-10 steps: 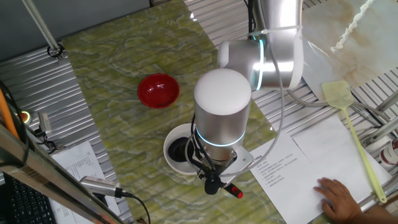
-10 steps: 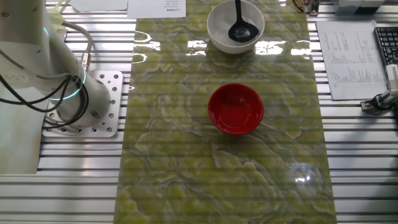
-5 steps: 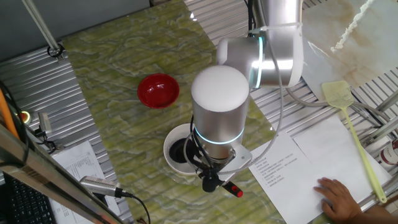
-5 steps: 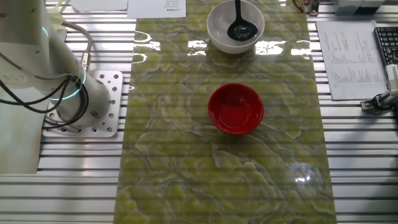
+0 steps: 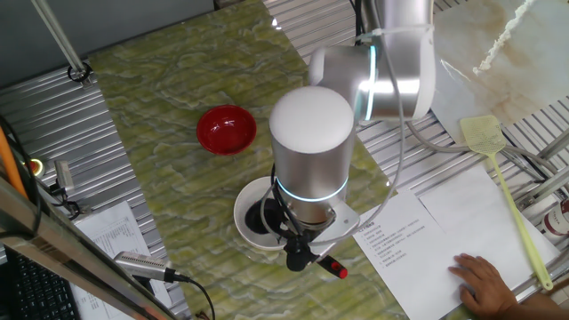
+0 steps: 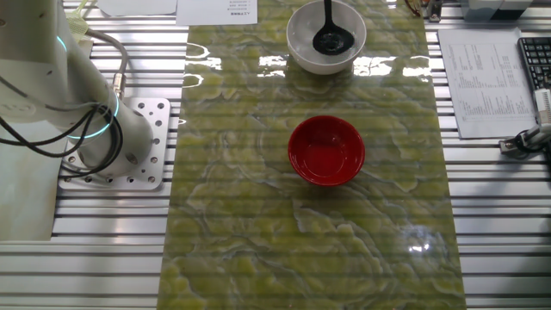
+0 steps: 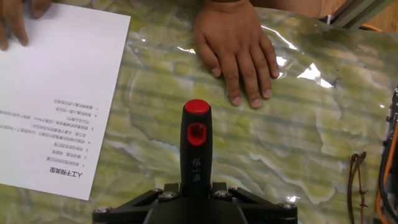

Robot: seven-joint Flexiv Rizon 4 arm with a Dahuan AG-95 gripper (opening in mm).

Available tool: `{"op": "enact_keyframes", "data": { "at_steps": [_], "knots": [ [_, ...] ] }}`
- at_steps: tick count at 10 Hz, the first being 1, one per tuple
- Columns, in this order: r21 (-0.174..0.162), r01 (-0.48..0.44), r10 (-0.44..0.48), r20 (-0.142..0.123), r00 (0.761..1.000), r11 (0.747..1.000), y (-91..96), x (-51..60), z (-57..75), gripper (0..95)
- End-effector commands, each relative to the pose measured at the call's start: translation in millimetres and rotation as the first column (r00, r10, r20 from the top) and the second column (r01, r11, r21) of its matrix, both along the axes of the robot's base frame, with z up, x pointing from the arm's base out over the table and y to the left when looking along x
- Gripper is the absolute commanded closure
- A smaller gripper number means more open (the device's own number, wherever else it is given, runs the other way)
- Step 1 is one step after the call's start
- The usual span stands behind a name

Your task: Scoop water with a large spoon from one bowl to another

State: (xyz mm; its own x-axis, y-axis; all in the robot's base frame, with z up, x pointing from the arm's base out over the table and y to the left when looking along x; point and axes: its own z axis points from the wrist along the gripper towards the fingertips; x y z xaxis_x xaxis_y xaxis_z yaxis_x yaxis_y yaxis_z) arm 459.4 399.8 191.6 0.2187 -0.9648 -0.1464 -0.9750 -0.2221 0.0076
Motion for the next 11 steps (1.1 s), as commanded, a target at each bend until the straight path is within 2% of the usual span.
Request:
{"op": "enact_keyframes", "data": {
  "at_steps": [1, 4, 6, 11],
  "knots": [
    [-0.006, 0.004, -0.004, -0.005, 1.0, 1.0, -1.2, -0.4, 2.4, 95.0],
    [-0.031, 0.026, -0.026, -0.014, 1.0, 0.999, -0.6, -1.5, 6.5, 95.0],
    [-0.061, 0.033, -0.033, -0.013, 0.999, 0.998, 1.0, -3.2, 12.6, 95.0],
    [-0.096, 0.037, -0.038, -0.011, 0.999, 0.995, 0.5, -6.6, 18.2, 95.0]
  ]
}}
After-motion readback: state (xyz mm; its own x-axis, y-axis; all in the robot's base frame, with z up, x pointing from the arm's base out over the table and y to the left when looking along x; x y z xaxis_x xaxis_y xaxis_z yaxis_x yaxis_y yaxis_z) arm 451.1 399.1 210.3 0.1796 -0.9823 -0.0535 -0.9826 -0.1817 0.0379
